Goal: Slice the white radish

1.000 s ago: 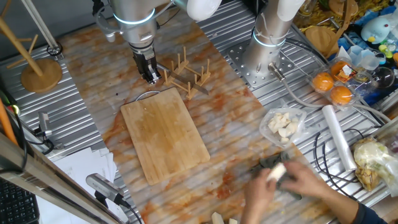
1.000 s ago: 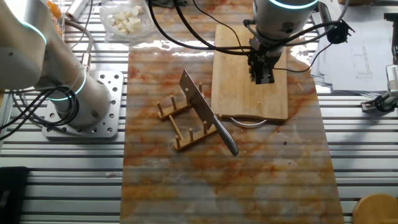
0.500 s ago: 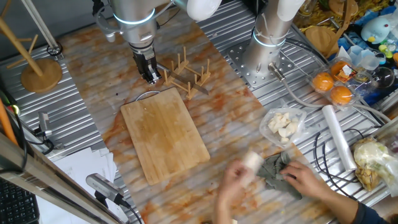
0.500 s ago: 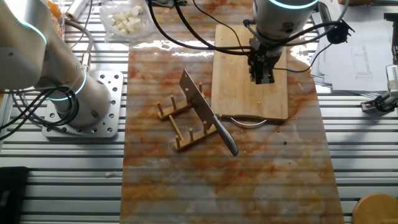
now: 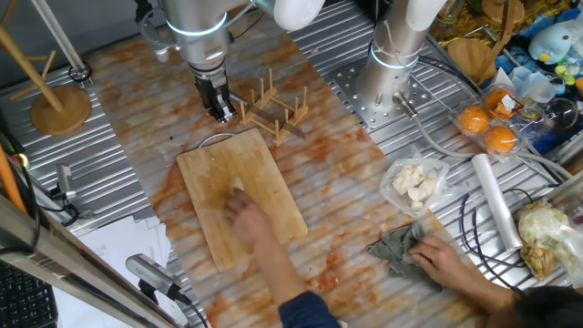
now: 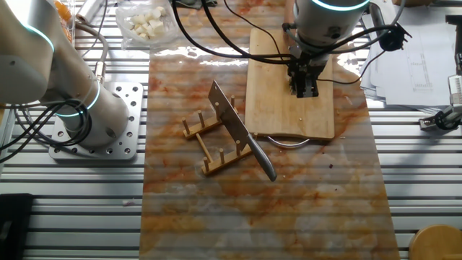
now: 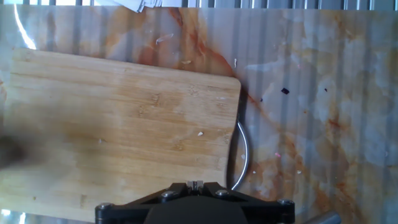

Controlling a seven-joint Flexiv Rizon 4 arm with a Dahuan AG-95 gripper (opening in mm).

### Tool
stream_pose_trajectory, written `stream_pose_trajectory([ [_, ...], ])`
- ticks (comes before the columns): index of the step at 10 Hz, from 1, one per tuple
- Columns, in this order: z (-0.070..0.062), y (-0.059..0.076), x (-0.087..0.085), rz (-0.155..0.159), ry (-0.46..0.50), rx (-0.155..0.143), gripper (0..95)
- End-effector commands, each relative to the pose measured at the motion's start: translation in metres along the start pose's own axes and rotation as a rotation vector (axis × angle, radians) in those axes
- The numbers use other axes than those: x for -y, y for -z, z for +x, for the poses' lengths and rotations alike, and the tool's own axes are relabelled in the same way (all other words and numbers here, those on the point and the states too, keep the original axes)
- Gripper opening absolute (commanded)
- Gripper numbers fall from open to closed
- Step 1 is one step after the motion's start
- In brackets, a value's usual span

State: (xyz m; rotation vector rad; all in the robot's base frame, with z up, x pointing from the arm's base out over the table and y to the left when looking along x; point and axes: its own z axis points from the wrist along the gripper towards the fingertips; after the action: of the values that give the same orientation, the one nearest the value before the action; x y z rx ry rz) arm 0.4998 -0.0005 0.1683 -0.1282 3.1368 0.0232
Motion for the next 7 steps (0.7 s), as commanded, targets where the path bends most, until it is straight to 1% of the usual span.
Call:
stream_pose_trajectory([
  [1,-0.0001,-0.0001,-0.0001,0.0,0.0,0.0,0.0],
  [7,0.0,-0.0002,-0.0001,-0.001,0.027,-0.009,0.0],
])
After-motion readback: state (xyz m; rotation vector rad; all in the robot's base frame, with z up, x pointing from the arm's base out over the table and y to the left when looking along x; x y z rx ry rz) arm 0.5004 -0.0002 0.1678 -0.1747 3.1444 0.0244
